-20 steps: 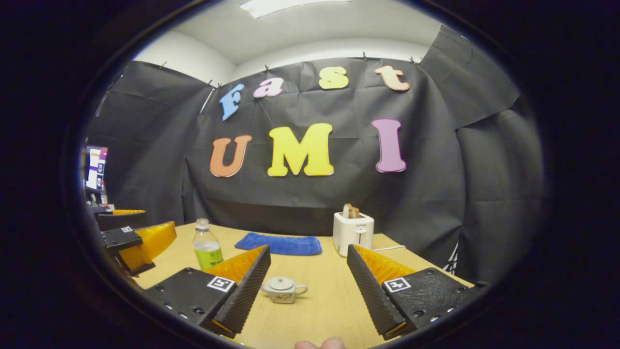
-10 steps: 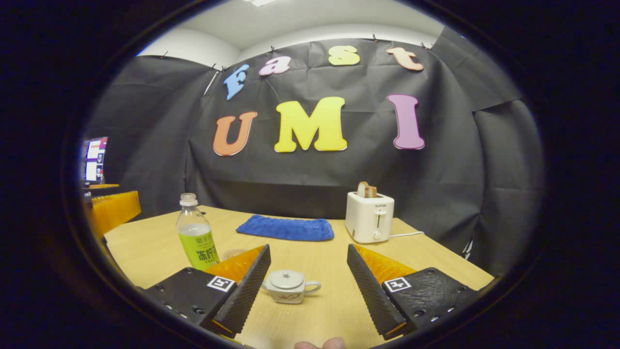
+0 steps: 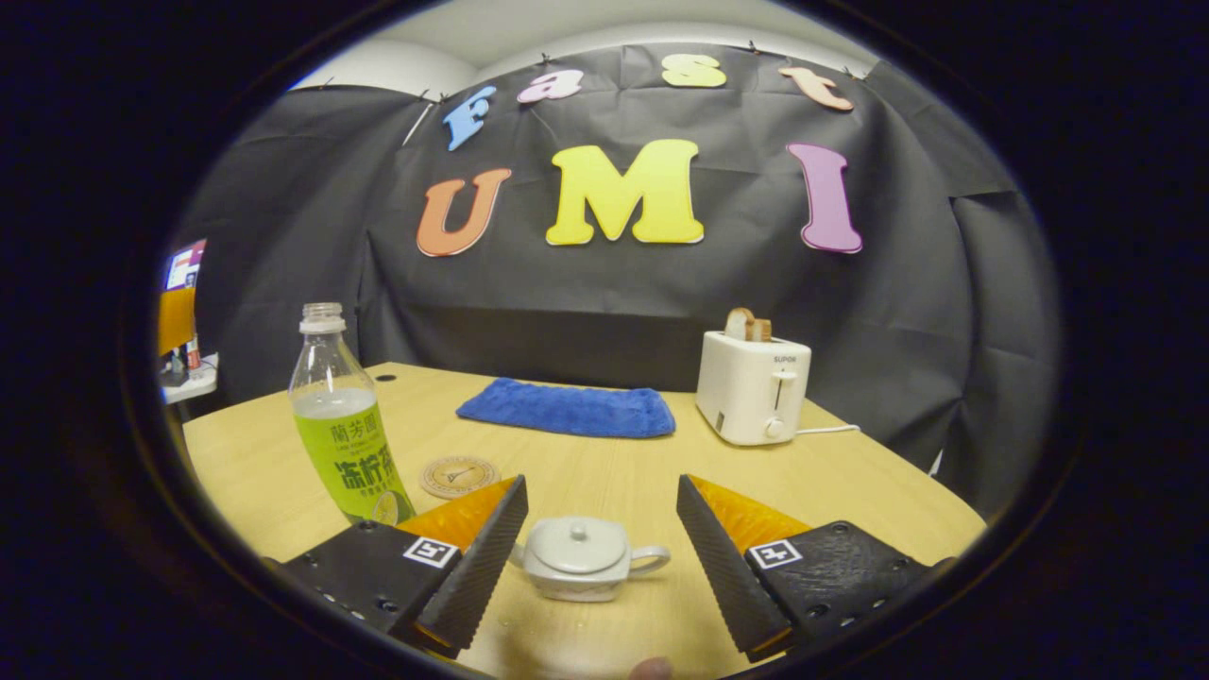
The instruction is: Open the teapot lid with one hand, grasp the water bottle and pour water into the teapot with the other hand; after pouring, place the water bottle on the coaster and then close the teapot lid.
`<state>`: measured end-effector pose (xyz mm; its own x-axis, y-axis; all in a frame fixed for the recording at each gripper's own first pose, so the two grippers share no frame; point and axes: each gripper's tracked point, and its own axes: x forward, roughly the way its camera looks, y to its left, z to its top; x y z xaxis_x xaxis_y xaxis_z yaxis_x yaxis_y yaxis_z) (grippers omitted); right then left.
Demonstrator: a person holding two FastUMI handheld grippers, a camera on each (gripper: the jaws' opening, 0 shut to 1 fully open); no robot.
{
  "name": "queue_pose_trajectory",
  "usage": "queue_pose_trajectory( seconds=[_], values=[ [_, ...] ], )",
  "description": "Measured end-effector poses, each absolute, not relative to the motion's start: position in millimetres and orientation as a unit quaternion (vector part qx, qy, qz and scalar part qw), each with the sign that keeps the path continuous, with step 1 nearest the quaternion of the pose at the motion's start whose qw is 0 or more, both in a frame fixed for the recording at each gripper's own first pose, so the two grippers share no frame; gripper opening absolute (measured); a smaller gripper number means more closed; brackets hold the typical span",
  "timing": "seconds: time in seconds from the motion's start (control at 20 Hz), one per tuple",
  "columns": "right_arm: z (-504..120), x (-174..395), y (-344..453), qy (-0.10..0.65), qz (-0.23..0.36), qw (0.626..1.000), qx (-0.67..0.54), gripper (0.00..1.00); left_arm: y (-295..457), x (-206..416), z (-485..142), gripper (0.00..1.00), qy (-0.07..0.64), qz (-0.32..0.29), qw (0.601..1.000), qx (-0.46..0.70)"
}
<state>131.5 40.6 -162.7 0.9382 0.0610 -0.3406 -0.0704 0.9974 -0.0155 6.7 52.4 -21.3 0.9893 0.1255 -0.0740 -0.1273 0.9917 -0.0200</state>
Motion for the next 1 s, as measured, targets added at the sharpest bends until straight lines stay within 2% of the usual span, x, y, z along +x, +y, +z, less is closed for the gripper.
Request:
queue_pose_trajectory(
  seconds=[0.1, 0.15, 0.2, 0.3, 0.35, 0.4, 0.45, 0.5, 0.55, 0.6, 0.7, 0.8, 0.9, 1.0],
  values=[
    [-163, 138, 42, 0.173, 0.032, 0.984, -0.012, 0.91, 55, 7, -21, 0.99, 0.035, 0.065, 0.997, -0.014],
    [-165, 140, 45, 0.174, 0.033, 0.984, -0.011, 0.82, 57, 7, -21, 0.99, 0.036, 0.066, 0.997, -0.015],
    [-167, 141, 48, 0.175, 0.034, 0.984, -0.01, 0.78, 56, 7, -22, 0.99, 0.036, 0.066, 0.997, -0.016],
    [-172, 144, 48, 0.181, 0.035, 0.983, -0.012, 0.62, 57, 7, -22, 0.99, 0.036, 0.067, 0.997, -0.015],
    [-175, 144, 49, 0.185, 0.034, 0.982, -0.012, 0.48, 58, 7, -22, 0.99, 0.037, 0.068, 0.997, -0.015],
    [-176, 145, 51, 0.188, 0.039, 0.981, -0.01, 0.46, 60, 8, -24, 0.99, 0.037, 0.068, 0.997, -0.015],
    [-179, 146, 50, 0.192, 0.034, 0.981, -0.011, 0.35, 60, 8, -24, 0.99, 0.037, 0.069, 0.997, -0.015],
    [-182, 145, 53, 0.196, 0.038, 0.98, -0.009, 0.35, 60, 8, -23, 0.99, 0.038, 0.07, 0.997, -0.015],
    [-186, 145, 54, 0.203, 0.04, 0.978, -0.007, 0.3, 61, 8, -23, 0.99, 0.039, 0.07, 0.997, -0.015],
    [-185, 142, 54, 0.202, 0.041, 0.979, -0.008, 0.35, 61, 8, -23, 0.99, 0.039, 0.071, 0.997, -0.016],
    [-185, 147, 49, 0.196, 0.031, 0.98, -0.012, 0.04, 61, 9, -24, 0.99, 0.039, 0.071, 0.997, -0.016],
    [-186, 146, 50, 0.191, 0.033, 0.981, -0.021, 0.09, 61, 9, -24, 0.99, 0.038, 0.071, 0.997, -0.017],
    [-184, 144, 50, 0.19, 0.038, 0.981, -0.019, 0.01, 61, 8, -25, 0.99, 0.04, 0.07, 0.997, -0.017],
    [-181, 147, 52, 0.187, 0.044, 0.981, -0.013, 0.01, 60, 9, -25, 0.99, 0.04, 0.07, 0.997, -0.018]
  ],
)
